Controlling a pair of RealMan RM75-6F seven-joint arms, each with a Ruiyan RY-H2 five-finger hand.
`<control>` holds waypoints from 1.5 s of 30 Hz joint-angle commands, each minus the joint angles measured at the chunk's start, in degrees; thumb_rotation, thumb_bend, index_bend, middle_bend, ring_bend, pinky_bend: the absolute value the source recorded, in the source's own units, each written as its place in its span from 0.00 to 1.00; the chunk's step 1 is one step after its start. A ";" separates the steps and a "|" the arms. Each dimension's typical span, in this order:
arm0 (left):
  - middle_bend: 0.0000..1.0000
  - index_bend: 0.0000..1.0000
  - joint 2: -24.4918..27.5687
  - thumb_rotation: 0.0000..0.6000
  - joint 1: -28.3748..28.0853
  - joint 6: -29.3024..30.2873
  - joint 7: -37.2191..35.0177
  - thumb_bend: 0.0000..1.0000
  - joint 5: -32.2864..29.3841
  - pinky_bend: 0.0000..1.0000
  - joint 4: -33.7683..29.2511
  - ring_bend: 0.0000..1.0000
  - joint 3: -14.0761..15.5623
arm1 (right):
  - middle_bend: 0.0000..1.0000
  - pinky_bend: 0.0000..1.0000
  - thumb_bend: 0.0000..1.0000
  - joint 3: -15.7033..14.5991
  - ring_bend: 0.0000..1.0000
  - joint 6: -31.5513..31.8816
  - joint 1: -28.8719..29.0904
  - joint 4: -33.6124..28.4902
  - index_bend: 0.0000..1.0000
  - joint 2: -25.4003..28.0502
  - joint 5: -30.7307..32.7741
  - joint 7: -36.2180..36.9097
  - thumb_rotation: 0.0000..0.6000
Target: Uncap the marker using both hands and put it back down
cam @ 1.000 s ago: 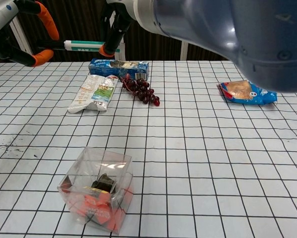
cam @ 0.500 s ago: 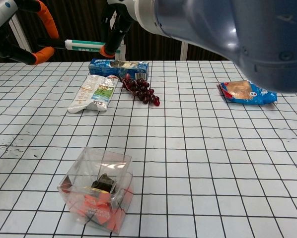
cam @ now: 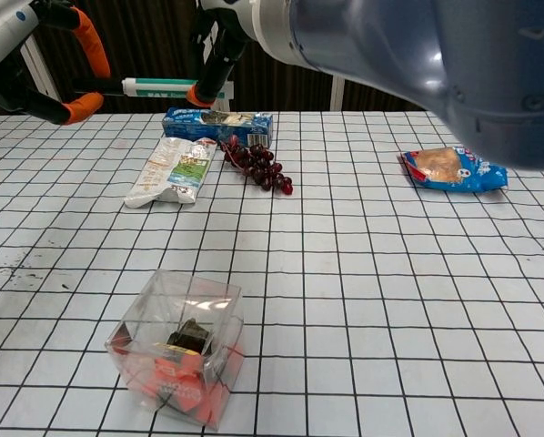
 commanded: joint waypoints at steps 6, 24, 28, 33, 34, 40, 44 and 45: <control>0.31 0.58 0.08 1.00 0.19 0.49 -0.25 0.56 0.10 0.00 -0.10 0.00 -0.09 | 0.00 0.00 0.47 -0.17 0.02 -0.21 -0.35 -0.15 0.75 0.28 -0.06 0.43 1.00; 0.29 0.57 4.89 1.00 8.36 6.20 -13.75 0.56 1.83 0.00 3.77 0.00 5.66 | 0.00 0.00 0.47 -8.16 0.02 -3.89 -7.57 4.08 0.75 1.89 -2.13 5.43 1.00; 0.29 0.56 4.98 1.00 10.02 5.37 -21.36 0.56 1.58 0.00 7.68 0.00 7.47 | 0.00 0.00 0.47 -11.34 0.02 -5.69 -10.82 6.04 0.75 2.13 -3.43 8.09 1.00; 0.28 0.55 2.97 1.00 10.66 3.91 -28.54 0.56 1.41 0.00 13.76 0.00 8.39 | 0.00 0.00 0.47 -14.17 0.02 -8.09 -14.05 8.72 0.75 1.84 -5.74 11.50 1.00; 0.28 0.55 2.39 1.00 10.71 3.64 -29.95 0.56 1.34 0.00 15.11 0.00 8.41 | 0.00 0.00 0.47 -14.72 0.02 -8.61 -14.61 9.34 0.75 1.67 -6.32 12.09 1.00; 0.25 0.53 -1.28 1.00 10.93 1.39 -34.91 0.56 -0.57 0.00 22.58 0.00 7.94 | 0.00 0.00 0.47 -16.65 0.02 -11.60 -17.14 13.20 0.75 0.23 -8.49 15.18 1.00; 0.22 0.51 -3.00 1.00 11.04 -0.28 -37.93 0.56 -2.19 0.00 26.29 0.00 7.28 | 0.00 0.00 0.47 -17.36 0.02 -13.33 -18.22 15.74 0.75 -0.90 -9.32 16.60 1.00; 0.20 0.49 -3.50 1.00 11.00 -0.59 -38.86 0.56 -2.40 0.00 27.38 0.00 7.06 | 0.00 0.00 0.47 -17.36 0.02 -13.78 -18.53 16.41 0.75 -1.19 -9.72 17.16 1.00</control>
